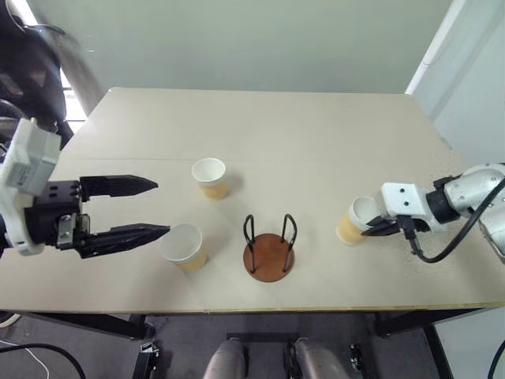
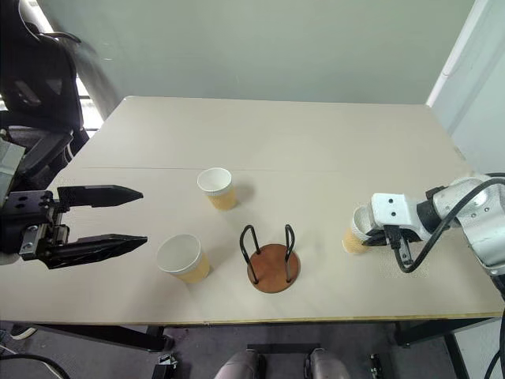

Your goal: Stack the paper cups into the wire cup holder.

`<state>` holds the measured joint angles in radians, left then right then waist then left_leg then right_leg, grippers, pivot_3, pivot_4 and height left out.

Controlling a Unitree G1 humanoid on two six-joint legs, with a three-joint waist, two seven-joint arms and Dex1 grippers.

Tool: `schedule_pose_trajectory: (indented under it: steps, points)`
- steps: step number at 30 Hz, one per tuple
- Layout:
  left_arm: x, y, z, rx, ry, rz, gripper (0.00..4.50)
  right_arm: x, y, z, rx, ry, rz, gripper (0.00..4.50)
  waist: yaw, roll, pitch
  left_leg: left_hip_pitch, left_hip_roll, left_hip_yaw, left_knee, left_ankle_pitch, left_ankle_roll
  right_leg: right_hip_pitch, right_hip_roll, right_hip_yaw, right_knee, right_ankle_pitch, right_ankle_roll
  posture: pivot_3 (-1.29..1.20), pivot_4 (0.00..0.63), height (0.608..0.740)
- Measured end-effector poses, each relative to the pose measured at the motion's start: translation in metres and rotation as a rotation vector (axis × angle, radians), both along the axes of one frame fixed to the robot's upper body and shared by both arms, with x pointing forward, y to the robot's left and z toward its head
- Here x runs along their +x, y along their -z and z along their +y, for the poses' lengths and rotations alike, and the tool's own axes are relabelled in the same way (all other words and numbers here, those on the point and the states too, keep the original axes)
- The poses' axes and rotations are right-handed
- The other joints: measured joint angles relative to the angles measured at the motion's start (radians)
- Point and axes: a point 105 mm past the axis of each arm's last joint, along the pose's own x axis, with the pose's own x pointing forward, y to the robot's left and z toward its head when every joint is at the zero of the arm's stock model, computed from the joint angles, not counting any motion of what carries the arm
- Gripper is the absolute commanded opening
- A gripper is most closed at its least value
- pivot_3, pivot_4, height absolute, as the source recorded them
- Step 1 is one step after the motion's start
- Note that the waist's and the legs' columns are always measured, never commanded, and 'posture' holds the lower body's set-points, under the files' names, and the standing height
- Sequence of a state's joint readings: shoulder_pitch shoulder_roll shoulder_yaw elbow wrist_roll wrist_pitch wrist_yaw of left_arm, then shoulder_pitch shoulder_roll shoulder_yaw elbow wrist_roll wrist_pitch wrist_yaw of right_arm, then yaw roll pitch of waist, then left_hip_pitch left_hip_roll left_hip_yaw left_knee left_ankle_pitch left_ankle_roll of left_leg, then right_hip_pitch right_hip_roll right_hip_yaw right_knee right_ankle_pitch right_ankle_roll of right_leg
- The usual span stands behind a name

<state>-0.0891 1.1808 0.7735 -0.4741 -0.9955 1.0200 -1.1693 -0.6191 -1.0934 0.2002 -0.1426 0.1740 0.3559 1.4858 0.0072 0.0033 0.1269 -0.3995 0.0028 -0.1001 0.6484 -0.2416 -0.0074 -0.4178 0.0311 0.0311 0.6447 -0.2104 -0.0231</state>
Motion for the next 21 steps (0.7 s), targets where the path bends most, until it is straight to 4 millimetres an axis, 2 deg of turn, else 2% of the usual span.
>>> schedule_pose_trajectory:
  steps: [2, 5, 7, 10, 12, 18, 21]
  points:
    - [0.001, 0.008, 0.004, 0.015, -0.024, 0.023, 4.5, 0.002, -0.022, 0.002, 0.019, -0.021, -0.053, 0.02, -0.001, 0.001, 0.001, 0.0, 0.0, 0.0, 0.0, 0.0, 0.0, 0.0, 0.0, 0.0, 0.0, 0.0, 0.0, 0.0, 0.15, 0.74]
    - [0.002, 0.013, 0.006, 0.017, -0.034, 0.021, 4.5, 0.001, -0.073, 0.01, 0.06, -0.083, -0.19, 0.02, -0.001, 0.001, 0.0, 0.0, 0.0, 0.0, -0.001, 0.0, 0.0, -0.001, 0.0, 0.0, 0.0, -0.002, -0.003, 0.0, 0.15, 0.74]
    - [0.003, 0.012, 0.006, 0.017, -0.033, 0.012, 4.5, -0.005, -0.1, 0.022, 0.103, -0.158, -0.251, 0.02, -0.002, 0.001, 0.0, 0.0, 0.001, 0.0, -0.001, 0.0, 0.0, -0.001, 0.001, 0.0, 0.0, -0.003, -0.005, 0.0, 0.15, 0.74]
    - [0.004, 0.01, 0.003, 0.018, -0.022, -0.011, 4.5, -0.017, -0.132, 0.052, 0.222, -0.307, -0.289, 0.02, -0.004, 0.001, 0.0, 0.0, 0.001, 0.0, -0.001, 0.001, 0.0, -0.001, 0.001, -0.001, 0.0, -0.006, -0.011, 0.0, 0.15, 0.74]
    - [0.005, 0.011, 0.002, 0.018, -0.021, -0.014, 4.5, -0.025, -0.135, 0.063, 0.27, -0.371, -0.256, 0.02, -0.004, 0.0, 0.0, 0.0, 0.001, 0.0, -0.001, 0.001, 0.0, -0.001, 0.001, -0.001, 0.0, -0.006, -0.011, 0.0, 0.15, 0.74]
    - [0.006, 0.012, 0.001, 0.007, -0.029, -0.026, 4.5, -0.044, -0.112, 0.098, 0.328, -0.513, -0.105, 0.02, -0.003, 0.001, 0.0, 0.0, 0.001, 0.0, -0.001, 0.001, -0.001, -0.001, 0.001, -0.001, 0.0, -0.006, -0.01, 0.0, 0.15, 0.74]
    - [0.006, 0.012, 0.0, 0.01, -0.026, -0.03, 4.5, -0.044, -0.106, 0.105, 0.328, -0.518, -0.086, 0.02, -0.002, 0.0, 0.0, 0.0, 0.001, 0.0, -0.001, 0.001, -0.001, -0.001, 0.001, -0.001, 0.0, -0.006, -0.01, 0.0, 0.15, 0.74]
